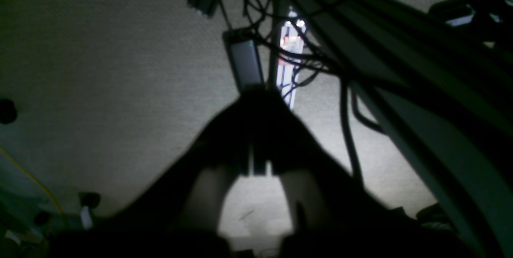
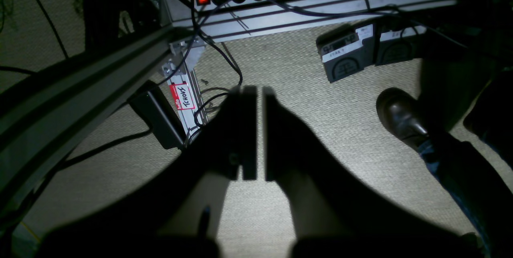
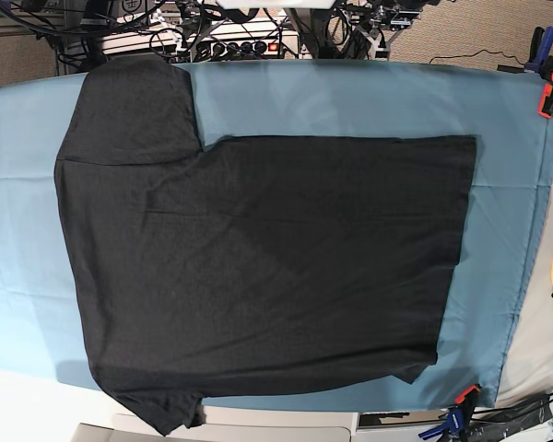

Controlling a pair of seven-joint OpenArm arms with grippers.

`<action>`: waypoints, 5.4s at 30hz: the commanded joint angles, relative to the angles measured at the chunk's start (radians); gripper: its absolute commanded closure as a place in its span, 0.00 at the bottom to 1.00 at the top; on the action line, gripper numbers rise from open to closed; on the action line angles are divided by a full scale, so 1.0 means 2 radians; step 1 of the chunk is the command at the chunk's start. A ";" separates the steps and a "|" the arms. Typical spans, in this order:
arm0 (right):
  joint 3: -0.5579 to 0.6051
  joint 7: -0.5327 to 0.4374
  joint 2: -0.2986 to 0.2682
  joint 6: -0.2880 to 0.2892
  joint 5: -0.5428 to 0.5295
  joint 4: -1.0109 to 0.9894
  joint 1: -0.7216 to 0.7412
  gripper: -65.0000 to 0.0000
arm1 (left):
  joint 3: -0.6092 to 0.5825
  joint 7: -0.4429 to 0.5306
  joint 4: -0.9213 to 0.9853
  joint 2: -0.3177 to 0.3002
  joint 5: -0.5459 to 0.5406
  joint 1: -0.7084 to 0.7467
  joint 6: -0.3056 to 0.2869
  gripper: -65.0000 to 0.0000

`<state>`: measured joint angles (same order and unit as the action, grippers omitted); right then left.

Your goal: Fold the T-shirt properly

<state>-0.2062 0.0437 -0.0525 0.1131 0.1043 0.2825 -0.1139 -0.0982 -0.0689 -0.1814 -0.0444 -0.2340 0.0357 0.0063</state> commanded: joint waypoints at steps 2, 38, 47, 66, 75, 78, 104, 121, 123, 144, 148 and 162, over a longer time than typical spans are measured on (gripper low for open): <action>0.001 -0.007 -0.003 0.001 0.000 0.003 -0.001 0.94 | -0.002 0.003 -0.001 -0.002 -0.002 0.000 -0.003 1.00; 0.001 -0.002 -0.005 0.001 0.001 0.003 -0.010 0.94 | -0.002 0.000 -0.002 -0.005 -0.002 0.005 -0.003 1.00; 0.001 -0.014 -0.026 0.001 -0.007 0.102 -0.112 0.94 | -0.002 -0.042 -0.121 -0.041 -0.002 0.108 -0.003 1.00; -0.041 0.005 -0.131 -0.001 -0.112 0.554 -0.420 0.94 | 0.012 -0.127 -0.768 -0.231 0.032 0.487 -0.003 1.00; -0.195 0.063 -0.131 0.003 -0.234 0.704 -0.444 0.94 | 0.109 -0.164 -0.979 -0.274 -0.009 0.520 -0.004 1.00; -0.230 0.064 -0.132 0.004 -0.248 0.737 -0.440 0.94 | 0.153 -0.165 -0.992 -0.281 -0.039 0.502 -0.035 1.00; -0.268 0.218 -0.028 0.093 -0.473 0.790 -0.344 0.94 | 0.241 -0.217 -0.929 -0.192 -0.231 0.380 -0.231 1.00; -0.267 0.247 -0.010 0.080 -0.427 0.888 -0.331 0.50 | 0.241 -0.220 -0.929 -0.192 -0.209 0.355 -0.252 0.83; -0.267 0.270 -0.002 0.062 -0.443 0.887 -0.322 0.50 | 0.241 -0.220 -0.929 -0.192 -0.208 0.355 -0.253 0.83; -0.251 0.278 -0.002 0.054 -0.479 0.749 -0.237 0.50 | 0.241 -0.224 -0.929 -0.194 -0.208 0.355 -0.253 0.83; -0.251 0.285 -0.018 0.060 -0.496 0.747 -0.225 0.50 | 0.241 -0.224 -0.929 -0.194 -0.208 0.355 -0.252 0.83; -0.257 0.296 -0.156 0.035 -0.565 0.667 -0.208 0.50 | 0.241 -0.224 -0.929 -0.194 -0.205 0.349 -0.252 0.83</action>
<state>-0.7074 0.6594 -0.3405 0.1730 -1.0058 1.5967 -0.5346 0.3779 -0.5385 -2.0228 -0.4225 -0.6361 0.7307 -0.4911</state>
